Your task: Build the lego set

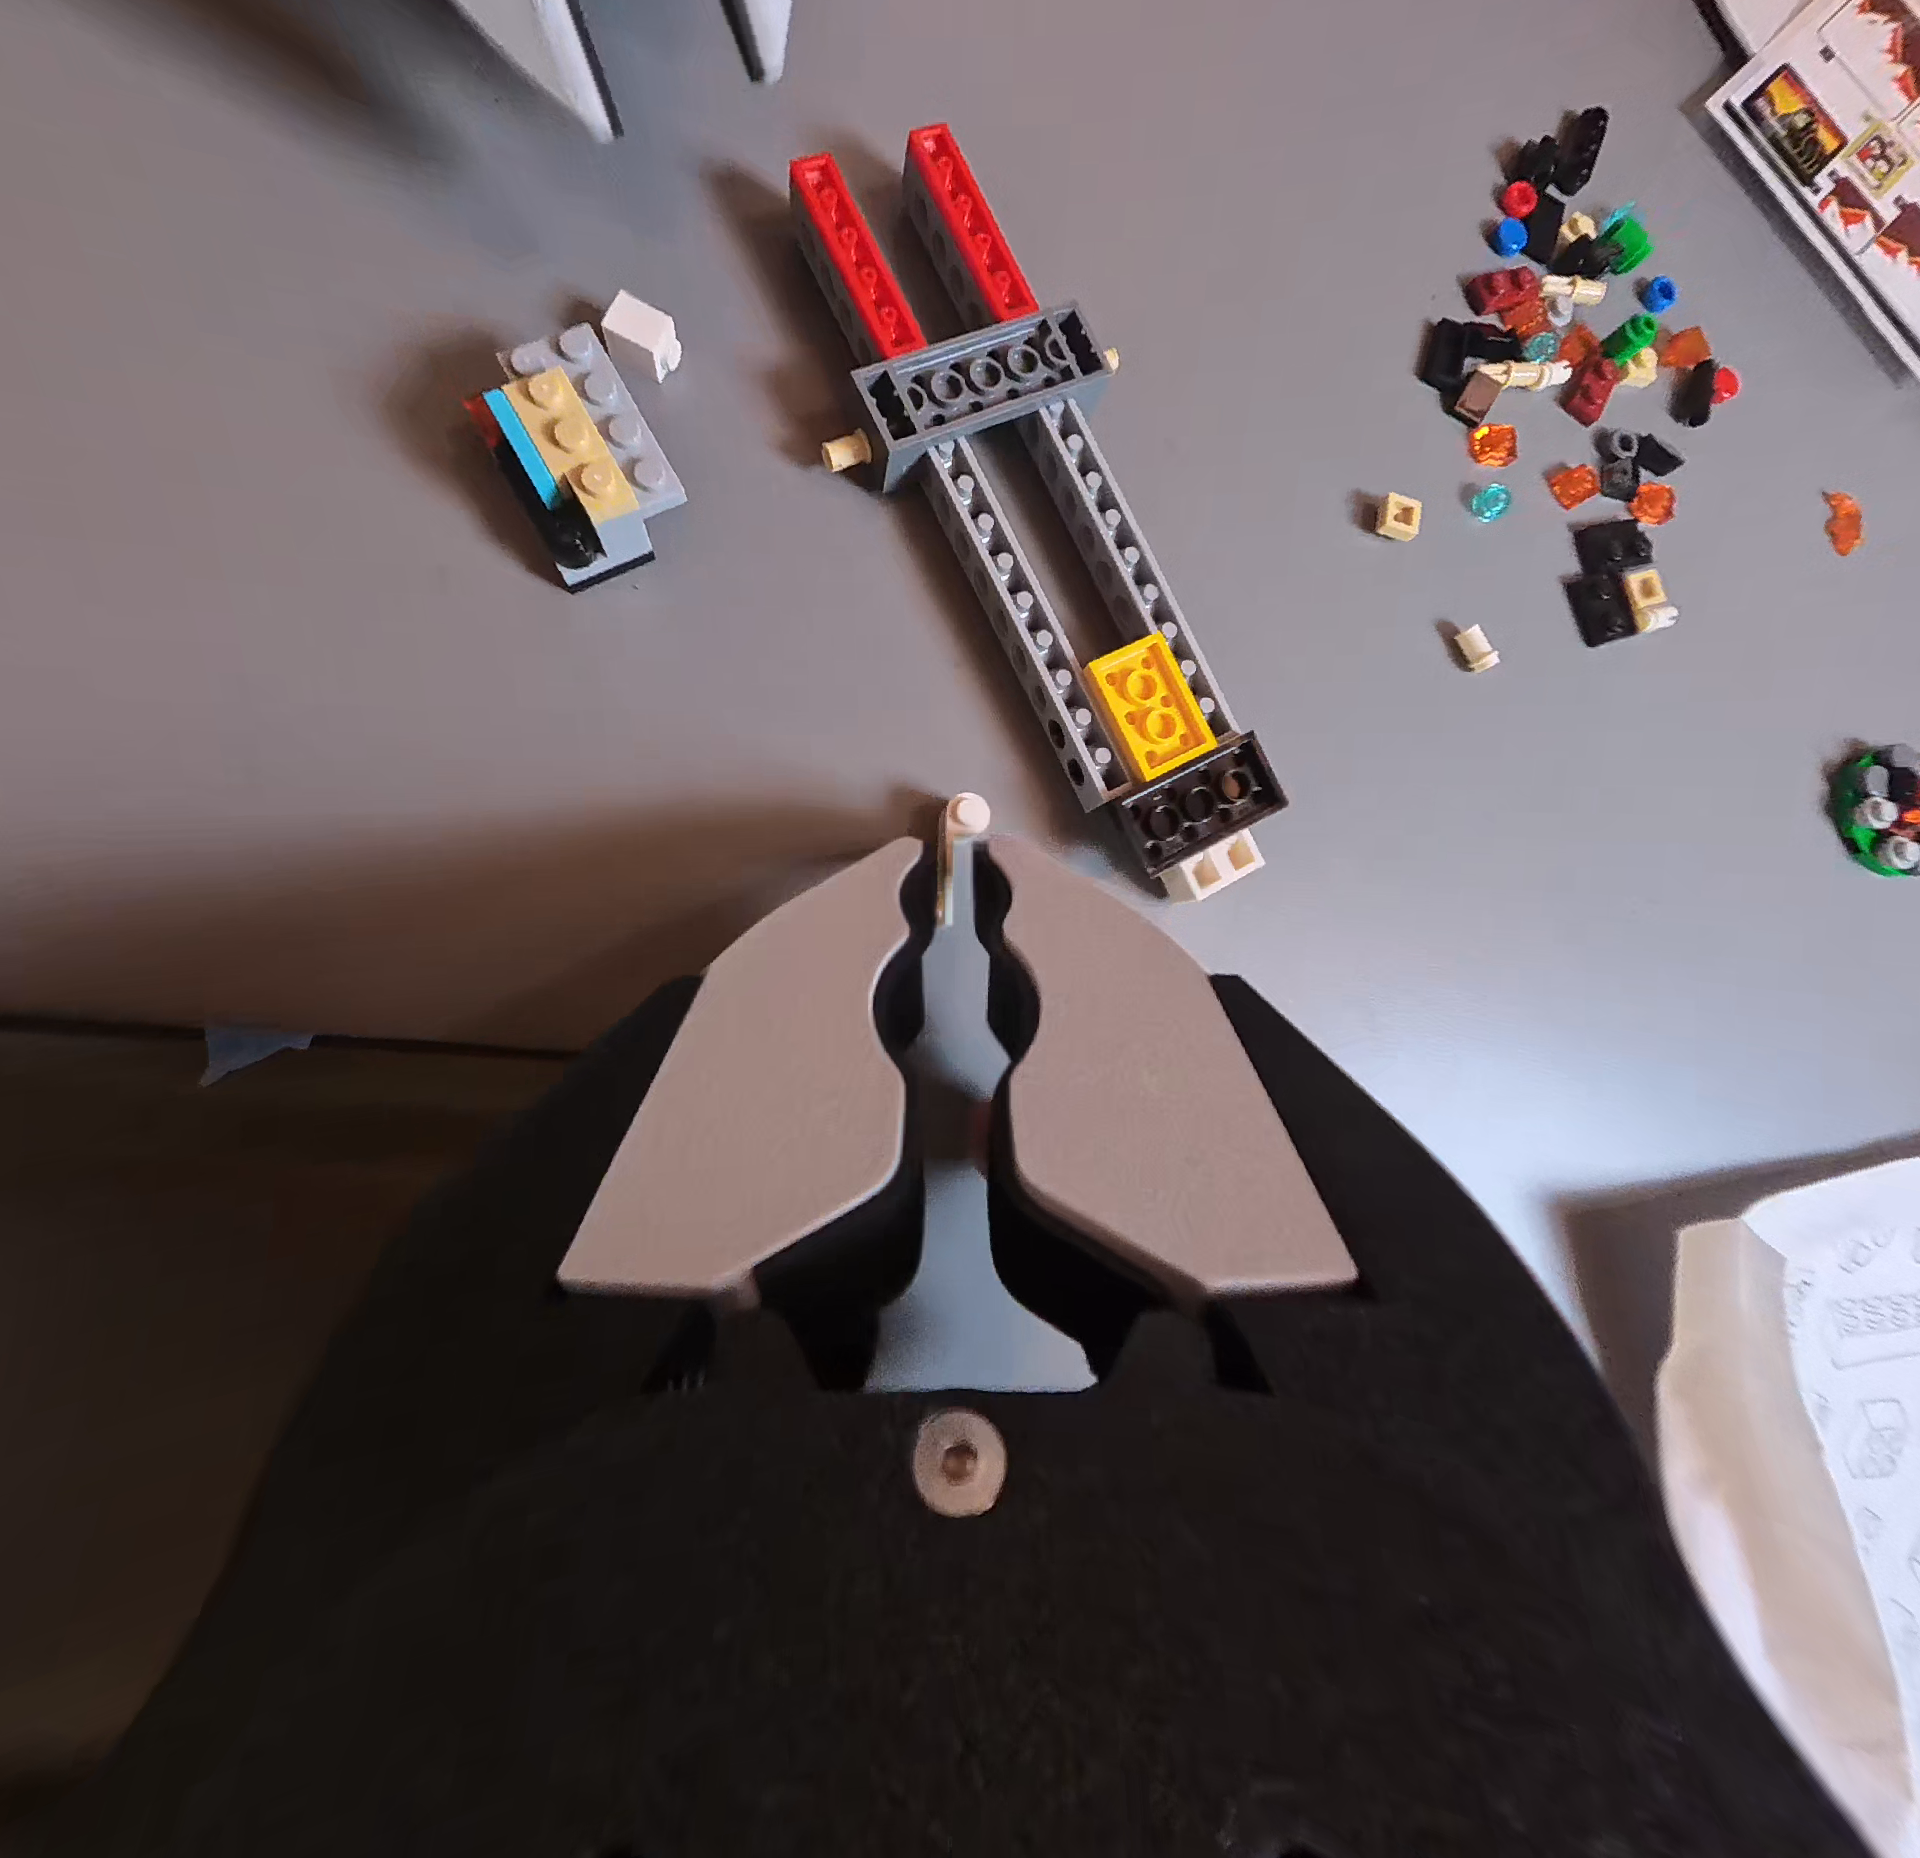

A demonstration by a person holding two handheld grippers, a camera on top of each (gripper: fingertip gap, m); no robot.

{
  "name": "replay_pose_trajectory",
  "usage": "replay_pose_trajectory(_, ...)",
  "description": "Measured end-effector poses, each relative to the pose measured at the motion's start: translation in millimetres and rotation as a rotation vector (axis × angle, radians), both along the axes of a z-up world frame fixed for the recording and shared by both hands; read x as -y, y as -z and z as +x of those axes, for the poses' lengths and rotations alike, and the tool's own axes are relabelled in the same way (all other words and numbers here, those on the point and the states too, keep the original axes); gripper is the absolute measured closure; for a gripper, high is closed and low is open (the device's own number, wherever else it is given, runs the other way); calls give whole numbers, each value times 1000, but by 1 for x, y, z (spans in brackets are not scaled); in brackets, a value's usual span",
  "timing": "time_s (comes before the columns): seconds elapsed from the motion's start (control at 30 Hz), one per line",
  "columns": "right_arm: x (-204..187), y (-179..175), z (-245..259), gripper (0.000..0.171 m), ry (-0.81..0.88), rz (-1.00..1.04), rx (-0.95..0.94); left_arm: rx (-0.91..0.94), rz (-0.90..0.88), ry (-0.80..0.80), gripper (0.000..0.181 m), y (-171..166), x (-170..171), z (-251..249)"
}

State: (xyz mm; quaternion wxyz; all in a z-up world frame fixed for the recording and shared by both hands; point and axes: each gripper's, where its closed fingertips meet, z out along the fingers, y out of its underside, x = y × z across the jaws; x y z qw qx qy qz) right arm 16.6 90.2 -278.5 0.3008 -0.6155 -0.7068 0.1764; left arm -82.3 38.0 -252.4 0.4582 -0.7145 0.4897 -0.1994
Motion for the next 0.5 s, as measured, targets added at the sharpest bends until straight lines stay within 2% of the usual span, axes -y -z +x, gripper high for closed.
replay_pose_trajectory(0.13,8,-3,-6,170,-43,-20,-31,38,8,14,161,-4,0,4)
replay_pose_trajectory(0.37,45,-34,-34,170,-179,-110,-290,44,25,70,161,-6,10,14)
replay_pose_trajectory(0.5,62,-41,-38,170,-223,-117,-338,9,20,105,159,0,17,23)
